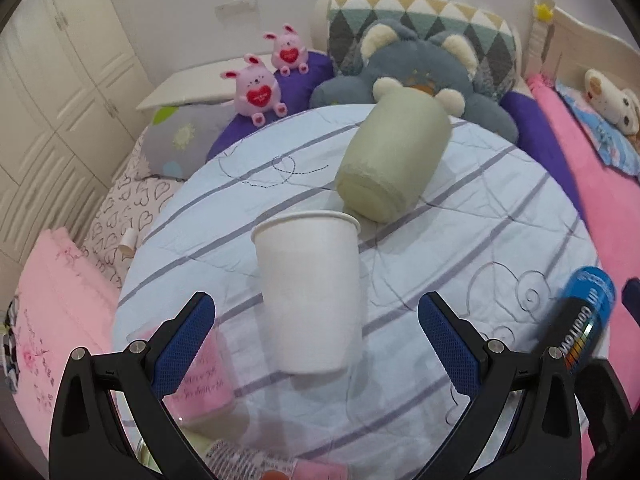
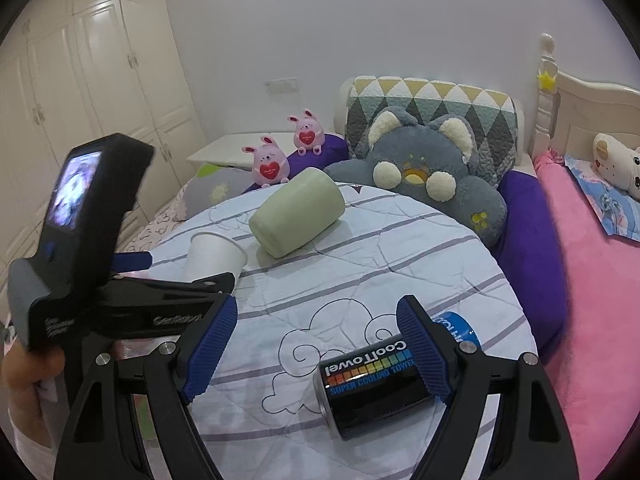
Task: Flip cup upright
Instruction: 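Grasp the upright white cup with the left gripper, then lift and carry the white cup with the left gripper toward the pink cup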
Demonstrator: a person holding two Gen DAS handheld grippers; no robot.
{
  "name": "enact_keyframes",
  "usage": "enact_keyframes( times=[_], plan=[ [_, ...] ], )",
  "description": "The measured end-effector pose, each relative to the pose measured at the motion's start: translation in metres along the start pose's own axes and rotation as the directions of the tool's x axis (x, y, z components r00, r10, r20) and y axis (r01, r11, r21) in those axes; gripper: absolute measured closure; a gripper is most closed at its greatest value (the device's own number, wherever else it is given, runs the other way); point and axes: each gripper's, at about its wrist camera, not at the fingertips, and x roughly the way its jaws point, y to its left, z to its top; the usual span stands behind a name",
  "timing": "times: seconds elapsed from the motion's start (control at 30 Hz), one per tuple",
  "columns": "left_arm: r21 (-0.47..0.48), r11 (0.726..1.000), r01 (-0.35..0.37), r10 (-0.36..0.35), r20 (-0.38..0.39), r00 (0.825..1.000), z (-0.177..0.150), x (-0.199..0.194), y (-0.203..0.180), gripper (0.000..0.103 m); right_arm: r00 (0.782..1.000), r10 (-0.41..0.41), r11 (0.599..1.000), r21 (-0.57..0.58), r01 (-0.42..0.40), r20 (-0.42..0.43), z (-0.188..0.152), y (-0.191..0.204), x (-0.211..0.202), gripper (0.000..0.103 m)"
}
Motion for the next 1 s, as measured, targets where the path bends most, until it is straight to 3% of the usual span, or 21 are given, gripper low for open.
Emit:
enact_keyframes(
  times=[0.17,0.3,0.43,0.5,0.53,0.8,1.0],
  plan=[
    [-0.002,1.000,0.008,-0.008,-0.023,1.000,0.011,0.017,0.000,0.004,1.000,-0.008,1.000,0.014,0.008,-0.010,0.002,-0.005,0.004,0.020],
    [-0.001,0.999,0.044,-0.044,-0.062,0.997,0.018,0.029,-0.001,0.022,1.000,-0.012,1.000,0.017,0.012,-0.010,0.003,-0.007,0.005,0.020],
    [0.006,1.000,0.019,-0.018,-0.077,0.997,0.019,0.039,-0.001,0.023,1.000,-0.014,1.000,0.019,0.014,-0.014,0.004,-0.010,0.005,0.020],
    [-0.001,1.000,0.014,-0.014,-0.084,0.996,0.019,0.043,0.001,0.034,1.000,-0.012,1.000,0.022,0.012,-0.016,0.004,-0.010,0.006,0.020],
    [-0.008,1.000,0.018,-0.018,-0.082,0.996,0.019,0.043,0.003,0.033,1.000,-0.009,1.000,0.026,0.010,-0.019,0.004,-0.011,0.006,0.020],
    [-0.044,0.996,0.081,-0.079,0.035,0.996,0.012,0.014,0.007,0.034,0.999,-0.006,1.000,0.024,0.007,-0.031,0.000,-0.011,0.009,0.020],
    [-0.056,0.987,0.147,-0.135,0.175,0.975,-0.004,-0.014,0.005,0.034,1.000,-0.012,0.999,0.036,0.013,-0.025,-0.003,-0.013,0.004,0.020]
  ],
)
